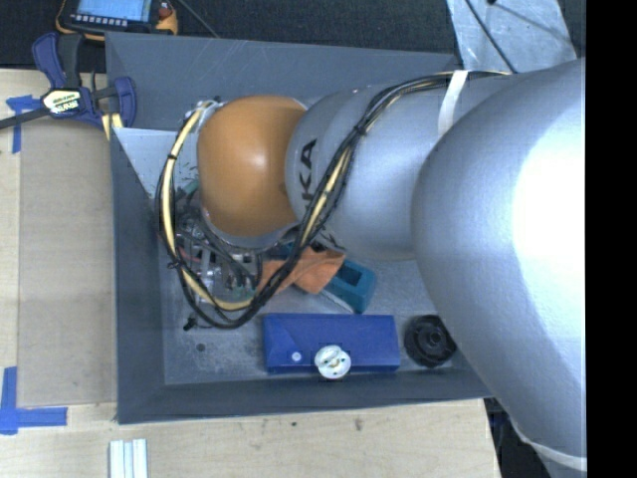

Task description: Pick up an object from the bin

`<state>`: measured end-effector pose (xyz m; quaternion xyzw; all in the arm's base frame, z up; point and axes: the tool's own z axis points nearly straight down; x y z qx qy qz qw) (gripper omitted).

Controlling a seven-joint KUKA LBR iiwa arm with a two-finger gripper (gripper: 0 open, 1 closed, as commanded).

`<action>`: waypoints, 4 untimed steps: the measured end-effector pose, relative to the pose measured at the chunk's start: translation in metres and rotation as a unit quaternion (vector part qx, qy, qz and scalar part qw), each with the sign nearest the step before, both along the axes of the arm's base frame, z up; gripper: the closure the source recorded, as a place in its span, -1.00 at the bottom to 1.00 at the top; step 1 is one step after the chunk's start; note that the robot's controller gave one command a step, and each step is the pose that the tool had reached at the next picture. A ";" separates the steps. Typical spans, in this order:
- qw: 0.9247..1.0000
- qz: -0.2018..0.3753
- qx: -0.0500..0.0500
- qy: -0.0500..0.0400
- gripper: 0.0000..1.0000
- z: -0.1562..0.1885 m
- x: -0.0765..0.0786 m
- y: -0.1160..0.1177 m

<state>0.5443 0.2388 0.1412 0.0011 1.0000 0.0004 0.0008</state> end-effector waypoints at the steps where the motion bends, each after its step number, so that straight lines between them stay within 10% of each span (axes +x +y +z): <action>1: 1.000 0.000 0.000 0.000 -1.00 0.000 0.000 0.000; 2: 1.000 -0.004 0.001 -0.001 -1.00 0.005 0.064 -0.042; 4: 1.000 0.001 0.000 -0.001 -1.00 0.001 0.039 -0.109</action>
Offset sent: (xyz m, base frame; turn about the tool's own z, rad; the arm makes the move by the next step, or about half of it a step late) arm 0.0735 -0.0508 0.0052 0.0139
